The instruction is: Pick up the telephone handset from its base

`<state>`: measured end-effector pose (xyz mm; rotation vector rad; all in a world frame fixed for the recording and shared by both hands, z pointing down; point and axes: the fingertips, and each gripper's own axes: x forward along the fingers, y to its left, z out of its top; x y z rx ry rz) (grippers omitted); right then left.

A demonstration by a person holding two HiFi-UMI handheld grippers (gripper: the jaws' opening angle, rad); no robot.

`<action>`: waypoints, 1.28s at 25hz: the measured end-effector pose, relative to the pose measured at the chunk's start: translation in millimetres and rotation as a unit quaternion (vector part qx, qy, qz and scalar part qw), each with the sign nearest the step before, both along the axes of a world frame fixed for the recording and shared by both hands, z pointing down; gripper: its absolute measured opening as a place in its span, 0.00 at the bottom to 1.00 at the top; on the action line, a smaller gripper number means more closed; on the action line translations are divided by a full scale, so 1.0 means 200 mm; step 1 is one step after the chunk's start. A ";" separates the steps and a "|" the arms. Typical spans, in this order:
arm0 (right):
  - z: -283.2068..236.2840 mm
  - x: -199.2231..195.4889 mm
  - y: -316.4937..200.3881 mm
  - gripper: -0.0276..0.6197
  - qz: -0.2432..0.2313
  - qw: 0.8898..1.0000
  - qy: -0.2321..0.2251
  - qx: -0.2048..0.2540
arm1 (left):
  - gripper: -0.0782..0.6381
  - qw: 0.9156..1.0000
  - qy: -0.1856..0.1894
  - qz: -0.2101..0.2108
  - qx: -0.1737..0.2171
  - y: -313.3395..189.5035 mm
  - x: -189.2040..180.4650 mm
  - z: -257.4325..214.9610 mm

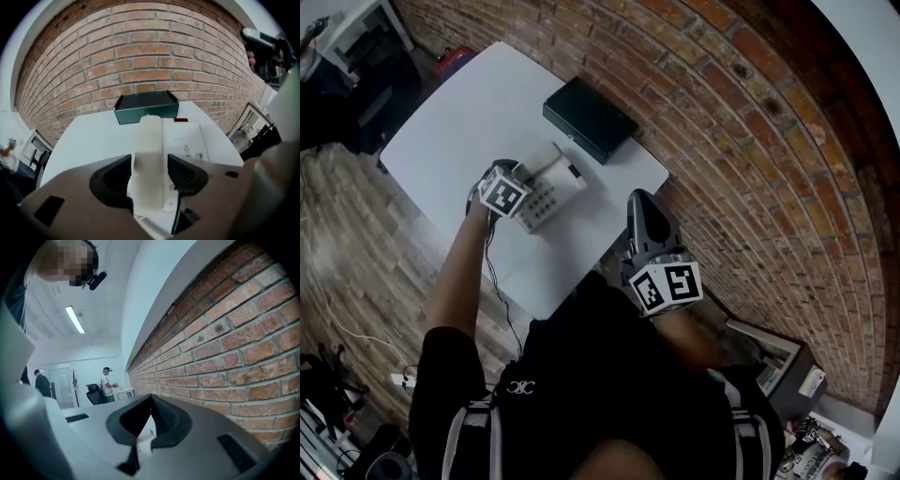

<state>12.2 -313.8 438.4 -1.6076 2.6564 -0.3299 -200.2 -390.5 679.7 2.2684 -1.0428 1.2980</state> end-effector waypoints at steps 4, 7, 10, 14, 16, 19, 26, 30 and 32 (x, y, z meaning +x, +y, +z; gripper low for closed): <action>0.04 0.01 -0.02 0.04 -0.001 1.000 0.003 -0.005 | 0.42 0.999 -0.040 0.025 -0.019 -0.01 0.01 0.04; 0.05 0.01 -0.03 0.04 -0.002 1.000 0.006 -0.009 | 0.39 0.998 -0.051 0.024 -0.025 -0.02 0.00 0.05; 0.05 0.01 -0.03 0.04 -0.002 1.000 0.004 -0.010 | 0.39 0.998 -0.050 0.022 -0.034 -0.02 0.00 0.06; 0.05 0.02 -0.02 0.04 -0.003 1.000 0.009 -0.014 | 0.38 0.997 -0.050 0.021 -0.047 -0.02 -0.01 0.06; 0.05 0.04 -0.01 0.04 -0.001 1.000 0.008 -0.012 | 0.38 0.997 -0.051 0.017 -0.047 -0.02 0.00 0.05; 0.05 0.06 -0.01 0.04 0.001 1.000 0.006 -0.011 | 0.38 0.998 -0.055 0.009 -0.033 -0.01 0.00 0.03; 0.03 0.07 -0.02 0.04 -0.004 1.000 -0.001 -0.010 | 0.37 0.999 -0.030 -0.014 0.019 0.00 0.02 -0.09; 0.01 0.04 -0.01 0.04 -0.017 1.000 0.002 -0.009 | 0.37 0.998 -0.020 -0.036 0.048 0.03 -0.01 -0.18; 0.00 0.02 0.00 0.04 -0.022 1.000 0.001 -0.007 | 0.37 0.997 -0.004 -0.051 0.062 0.05 -0.02 -0.23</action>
